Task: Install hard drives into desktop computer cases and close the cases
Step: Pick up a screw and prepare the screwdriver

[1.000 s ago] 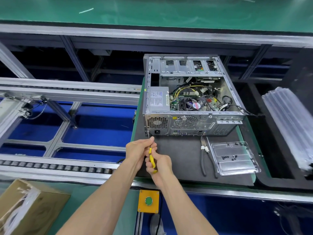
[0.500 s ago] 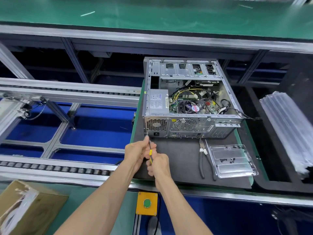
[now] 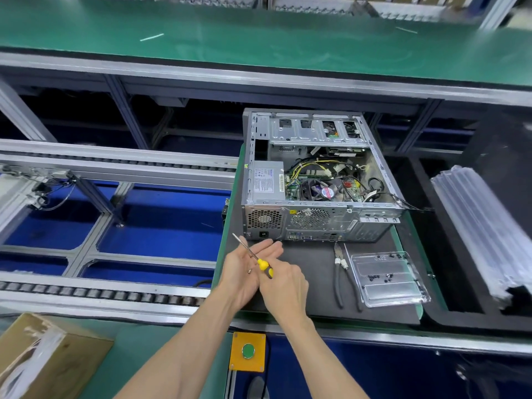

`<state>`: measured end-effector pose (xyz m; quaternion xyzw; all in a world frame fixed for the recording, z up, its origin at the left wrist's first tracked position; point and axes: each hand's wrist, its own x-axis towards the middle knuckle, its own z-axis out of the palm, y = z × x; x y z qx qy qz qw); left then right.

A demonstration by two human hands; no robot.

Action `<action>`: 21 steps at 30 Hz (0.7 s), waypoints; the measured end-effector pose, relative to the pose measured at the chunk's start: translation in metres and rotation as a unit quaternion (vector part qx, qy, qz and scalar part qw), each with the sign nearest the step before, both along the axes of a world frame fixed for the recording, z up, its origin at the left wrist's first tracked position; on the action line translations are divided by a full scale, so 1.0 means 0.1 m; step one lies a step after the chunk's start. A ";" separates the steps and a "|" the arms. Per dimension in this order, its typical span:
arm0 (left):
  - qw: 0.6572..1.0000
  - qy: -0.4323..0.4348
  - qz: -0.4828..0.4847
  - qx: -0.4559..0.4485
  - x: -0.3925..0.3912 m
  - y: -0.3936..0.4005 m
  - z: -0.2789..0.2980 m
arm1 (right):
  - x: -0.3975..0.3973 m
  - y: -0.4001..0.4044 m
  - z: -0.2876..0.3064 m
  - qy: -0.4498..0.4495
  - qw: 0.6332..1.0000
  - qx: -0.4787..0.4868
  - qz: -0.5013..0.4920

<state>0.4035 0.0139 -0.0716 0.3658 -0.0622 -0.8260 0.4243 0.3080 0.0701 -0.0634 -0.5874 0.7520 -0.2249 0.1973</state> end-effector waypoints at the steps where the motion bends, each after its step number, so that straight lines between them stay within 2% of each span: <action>1: 1.000 -0.004 -0.004 -0.002 -0.02 0.02 0.03 | -0.01 -0.02 0.04 0.005 1.000 0.013 0.000; 5: 0.999 -0.035 -0.016 -0.009 -0.07 0.06 0.10 | -0.05 -0.05 0.16 0.038 0.998 0.051 0.018; 8: 1.000 -0.026 -0.011 -0.012 -0.08 0.09 0.12 | -0.07 -0.04 0.19 0.033 0.997 0.062 0.035; 10: 1.000 -0.016 0.003 -0.012 -0.09 0.09 0.11 | -0.08 -0.04 0.22 -0.007 0.998 0.058 0.015; 13: 0.999 -0.041 0.011 -0.007 -0.13 0.10 0.10 | -0.12 -0.06 0.27 -0.136 0.988 0.018 -0.068; 15: 0.999 -0.042 0.001 -0.011 -0.16 0.14 0.12 | -0.14 -0.09 0.29 -0.192 0.977 -0.014 -0.091; 21: 0.999 -0.037 0.003 -0.037 -0.17 0.11 0.14 | -0.18 -0.11 0.30 -0.224 0.968 -0.068 -0.088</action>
